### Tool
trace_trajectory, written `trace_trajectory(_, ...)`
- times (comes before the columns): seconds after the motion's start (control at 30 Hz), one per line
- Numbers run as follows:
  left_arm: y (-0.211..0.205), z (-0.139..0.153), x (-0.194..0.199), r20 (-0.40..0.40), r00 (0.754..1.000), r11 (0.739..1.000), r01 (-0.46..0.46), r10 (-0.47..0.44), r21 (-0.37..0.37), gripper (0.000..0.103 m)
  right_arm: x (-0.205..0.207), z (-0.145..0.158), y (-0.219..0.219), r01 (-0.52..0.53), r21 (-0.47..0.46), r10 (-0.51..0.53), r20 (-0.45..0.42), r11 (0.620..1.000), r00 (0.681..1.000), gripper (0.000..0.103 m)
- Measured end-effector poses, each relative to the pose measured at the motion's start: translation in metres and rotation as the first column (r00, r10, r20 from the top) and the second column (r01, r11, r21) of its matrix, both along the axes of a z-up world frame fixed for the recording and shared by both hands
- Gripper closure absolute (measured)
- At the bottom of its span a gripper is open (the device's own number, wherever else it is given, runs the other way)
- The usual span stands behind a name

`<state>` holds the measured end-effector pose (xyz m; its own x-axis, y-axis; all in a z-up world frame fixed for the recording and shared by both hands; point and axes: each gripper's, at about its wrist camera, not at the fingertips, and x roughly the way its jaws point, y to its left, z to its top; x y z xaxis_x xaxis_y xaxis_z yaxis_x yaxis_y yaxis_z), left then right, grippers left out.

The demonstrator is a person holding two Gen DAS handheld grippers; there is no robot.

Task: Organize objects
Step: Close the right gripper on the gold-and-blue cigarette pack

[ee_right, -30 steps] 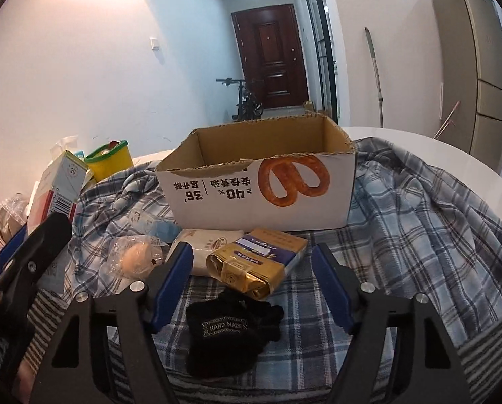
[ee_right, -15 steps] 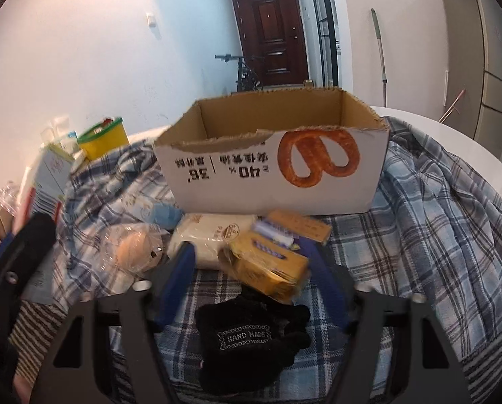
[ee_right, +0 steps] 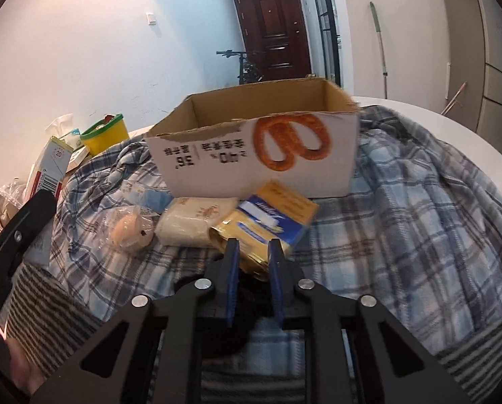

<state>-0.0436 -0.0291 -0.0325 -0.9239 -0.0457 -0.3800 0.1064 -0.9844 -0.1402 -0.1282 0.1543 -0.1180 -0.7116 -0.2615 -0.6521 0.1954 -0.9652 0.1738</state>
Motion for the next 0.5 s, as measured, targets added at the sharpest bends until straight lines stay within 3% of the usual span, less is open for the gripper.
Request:
trace_trajectory(0.23,0.000,0.000,0.000,0.004,1.000,1.000,0.000,0.000,-0.010,0.044,0.005,0.001,0.032,0.076,-0.003,-0.076,0.019,0.997,0.997,0.087)
trace_trajectory(0.27,-0.001,-0.001,-0.001,0.006,1.000,1.000,0.000,0.000,-0.011,0.044,0.004,0.001,0.032,0.080,-0.026,-0.079,0.027,0.996,0.996,0.082)
trace_trajectory(0.3,-0.001,-0.001,-0.001,0.009,1.000,1.000,-0.001,0.001,-0.013,0.044,0.002,0.001,0.032,0.082,-0.052,-0.080,0.037,0.995,0.996,0.065)
trace_trajectory(0.33,-0.001,-0.001,-0.001,0.011,1.000,1.000,0.000,0.000,-0.014,0.044,0.001,0.001,0.031,0.088,-0.074,-0.084,0.050,0.993,0.995,0.033)
trace_trajectory(0.37,-0.002,-0.001,-0.001,0.014,1.000,1.000,-0.001,0.001,-0.014,0.044,-0.002,0.001,0.028,0.092,-0.092,-0.087,0.058,0.992,0.995,0.022)
trace_trajectory(0.5,-0.002,-0.003,-0.004,0.025,1.000,1.000,-0.001,0.002,-0.012,0.044,-0.010,0.003,0.003,0.074,-0.089,-0.070,0.046,0.993,0.996,0.020)
